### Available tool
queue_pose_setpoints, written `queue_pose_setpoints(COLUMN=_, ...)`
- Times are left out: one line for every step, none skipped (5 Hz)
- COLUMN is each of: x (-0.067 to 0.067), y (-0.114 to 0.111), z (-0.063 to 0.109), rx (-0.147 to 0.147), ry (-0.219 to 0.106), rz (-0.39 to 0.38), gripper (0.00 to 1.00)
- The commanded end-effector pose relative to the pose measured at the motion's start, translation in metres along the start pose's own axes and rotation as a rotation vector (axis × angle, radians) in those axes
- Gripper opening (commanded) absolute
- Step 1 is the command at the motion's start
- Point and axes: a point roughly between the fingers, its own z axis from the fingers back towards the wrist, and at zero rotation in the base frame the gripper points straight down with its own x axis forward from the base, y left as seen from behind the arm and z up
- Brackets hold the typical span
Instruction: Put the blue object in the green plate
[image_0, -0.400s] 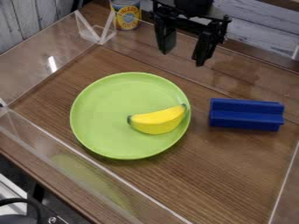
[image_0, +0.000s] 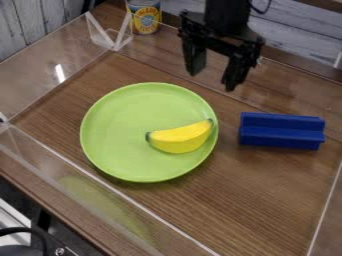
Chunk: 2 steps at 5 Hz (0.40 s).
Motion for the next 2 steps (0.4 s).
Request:
queue_pose_setpoints(x=0.010, y=-0.014, z=0.006, rx=0.006, ry=-0.040, rz=-0.112, gripper=1.00)
queue_pose_setpoints(x=0.020, y=-0.034, z=0.001, rx=0.020, ry=-0.057, rz=-0.227, gripper=1.00)
